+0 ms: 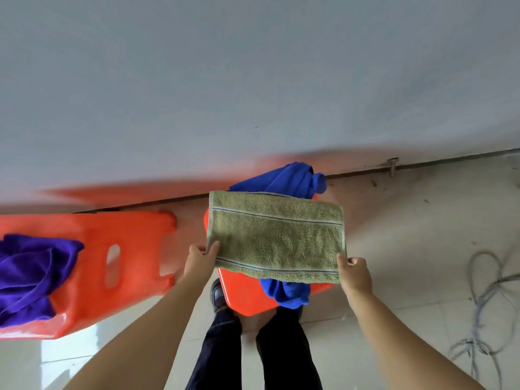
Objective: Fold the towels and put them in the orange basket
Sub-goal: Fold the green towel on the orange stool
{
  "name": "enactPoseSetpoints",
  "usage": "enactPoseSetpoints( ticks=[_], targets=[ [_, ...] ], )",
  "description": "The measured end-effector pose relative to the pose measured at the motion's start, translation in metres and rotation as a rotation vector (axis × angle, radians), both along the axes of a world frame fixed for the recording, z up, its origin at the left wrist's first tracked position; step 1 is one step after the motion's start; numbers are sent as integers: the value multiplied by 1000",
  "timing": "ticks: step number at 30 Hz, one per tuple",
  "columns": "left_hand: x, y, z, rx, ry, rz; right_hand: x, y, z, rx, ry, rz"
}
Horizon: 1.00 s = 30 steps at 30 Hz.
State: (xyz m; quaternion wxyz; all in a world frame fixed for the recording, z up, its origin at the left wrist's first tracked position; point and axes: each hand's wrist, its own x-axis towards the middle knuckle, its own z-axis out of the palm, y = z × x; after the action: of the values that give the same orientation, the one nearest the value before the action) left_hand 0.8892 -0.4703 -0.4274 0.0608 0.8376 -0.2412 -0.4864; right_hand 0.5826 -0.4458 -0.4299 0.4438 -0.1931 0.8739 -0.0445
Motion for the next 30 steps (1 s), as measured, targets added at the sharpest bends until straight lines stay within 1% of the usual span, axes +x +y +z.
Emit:
enactPoseSetpoints(
  ticks=[1, 2, 4, 5, 6, 9, 11, 13, 15, 17, 19, 20, 23, 25, 28, 30],
  targets=[
    [1, 3, -3, 26, -11, -15, 2, 5, -1, 44, -16, -62],
    [1, 5, -5, 50, -29, -35, 6, 10, 1, 92, -71, -173],
    [1, 4, -9, 101, -57, -26, 9, 15, 6, 134, -265, -461],
    [1, 1, -9, 129, -35, 20, 6, 15, 9, 145, -351, -573],
    [-1, -2, -5, 150, 36, 110, 4, 16, 11, 151, -428, -653],
    [-2, -10, 1, 153, 330, 522, 0, 15, 17, 91, -560, -800],
    [2, -12, 2, 89, 444, 731, 3, 13, 21, -66, -583, -837],
    [4, -11, 10, 50, 553, 856, 16, 7, 32, -266, -626, -802],
    [4, -8, 19, 34, 626, 874, 34, -2, 47, -390, -621, -709],
    [5, -4, 28, 11, 615, 806, 56, -14, 67, -478, -570, -568],
    [8, -2, 35, -37, 583, 701, 82, -26, 87, -600, -457, -312],
    [10, -3, 38, -58, 579, 659, 98, -32, 94, -663, -433, -182],
    [15, -6, 39, -65, 577, 582, 152, -37, 98, -802, -446, 166],
    [18, -10, 37, -44, 624, 576, 183, -32, 82, -817, -403, 434],
    [24, -16, 36, -11, 772, 566, 214, -20, 49, -650, -434, 818],
    [25, -17, 36, 30, 864, 533, 221, -14, 31, -596, -347, 1046]
  ],
)
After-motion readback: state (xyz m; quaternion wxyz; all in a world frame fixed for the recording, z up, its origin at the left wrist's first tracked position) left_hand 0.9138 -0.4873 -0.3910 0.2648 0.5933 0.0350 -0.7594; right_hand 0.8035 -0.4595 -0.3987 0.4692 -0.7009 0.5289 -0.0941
